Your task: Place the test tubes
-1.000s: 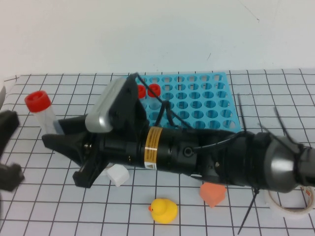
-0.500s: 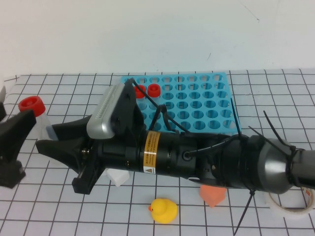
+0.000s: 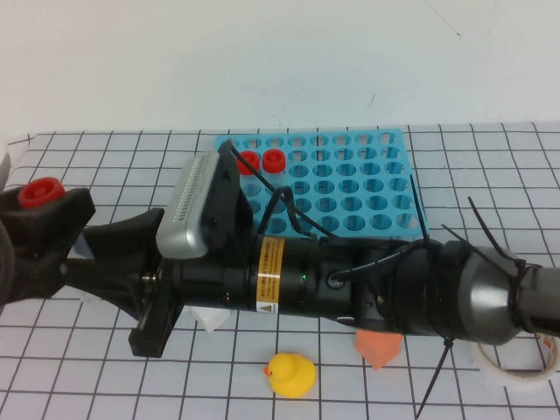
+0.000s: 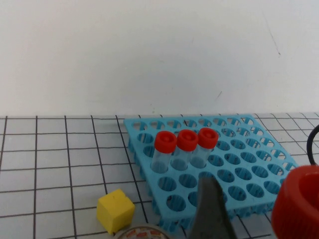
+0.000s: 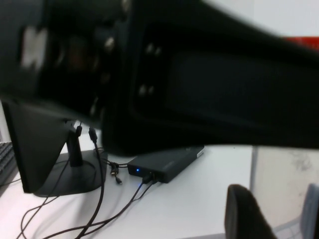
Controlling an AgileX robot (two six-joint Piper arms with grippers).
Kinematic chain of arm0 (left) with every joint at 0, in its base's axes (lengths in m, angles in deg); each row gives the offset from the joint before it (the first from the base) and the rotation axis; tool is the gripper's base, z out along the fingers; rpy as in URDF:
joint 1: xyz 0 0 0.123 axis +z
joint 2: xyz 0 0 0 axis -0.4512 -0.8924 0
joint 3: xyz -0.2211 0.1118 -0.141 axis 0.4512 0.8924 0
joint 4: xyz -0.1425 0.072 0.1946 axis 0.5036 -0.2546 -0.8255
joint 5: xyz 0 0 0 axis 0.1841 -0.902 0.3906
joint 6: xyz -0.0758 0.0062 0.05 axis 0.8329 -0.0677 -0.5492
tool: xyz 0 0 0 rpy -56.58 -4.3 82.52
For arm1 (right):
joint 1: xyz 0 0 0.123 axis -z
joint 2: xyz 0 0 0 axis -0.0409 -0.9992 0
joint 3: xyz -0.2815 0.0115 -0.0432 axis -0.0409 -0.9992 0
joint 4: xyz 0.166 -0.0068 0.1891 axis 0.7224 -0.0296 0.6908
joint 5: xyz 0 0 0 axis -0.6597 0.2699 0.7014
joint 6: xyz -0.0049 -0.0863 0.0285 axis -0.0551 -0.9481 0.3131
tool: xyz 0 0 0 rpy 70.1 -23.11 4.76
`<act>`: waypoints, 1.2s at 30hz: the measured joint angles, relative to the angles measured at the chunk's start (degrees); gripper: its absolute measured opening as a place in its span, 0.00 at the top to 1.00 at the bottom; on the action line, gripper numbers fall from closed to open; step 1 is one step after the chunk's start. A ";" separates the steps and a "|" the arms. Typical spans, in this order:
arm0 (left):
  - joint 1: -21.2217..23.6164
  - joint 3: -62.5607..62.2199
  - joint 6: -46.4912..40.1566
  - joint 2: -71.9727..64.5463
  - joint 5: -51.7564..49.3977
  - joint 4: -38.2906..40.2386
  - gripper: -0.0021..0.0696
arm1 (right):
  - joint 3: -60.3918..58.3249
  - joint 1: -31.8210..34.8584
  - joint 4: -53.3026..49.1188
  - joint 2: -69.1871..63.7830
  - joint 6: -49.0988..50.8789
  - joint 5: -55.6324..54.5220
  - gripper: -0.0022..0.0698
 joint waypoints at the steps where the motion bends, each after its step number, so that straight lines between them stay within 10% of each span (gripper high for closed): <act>1: 0.00 0.00 -0.85 0.00 0.11 0.72 0.38 | 0.00 0.00 -0.10 0.00 0.00 0.01 0.64; 9: 0.00 0.00 -7.14 0.00 -0.89 6.33 0.63 | 0.00 0.00 -0.58 0.00 0.00 -0.11 0.64; 28: 0.00 0.00 -9.31 0.00 -1.76 7.38 0.62 | 0.00 0.00 -0.71 0.00 1.33 -0.29 0.63; 36: 0.00 0.00 -13.35 0.00 -1.96 10.35 0.62 | 0.00 0.00 -0.52 0.27 4.87 -0.35 0.27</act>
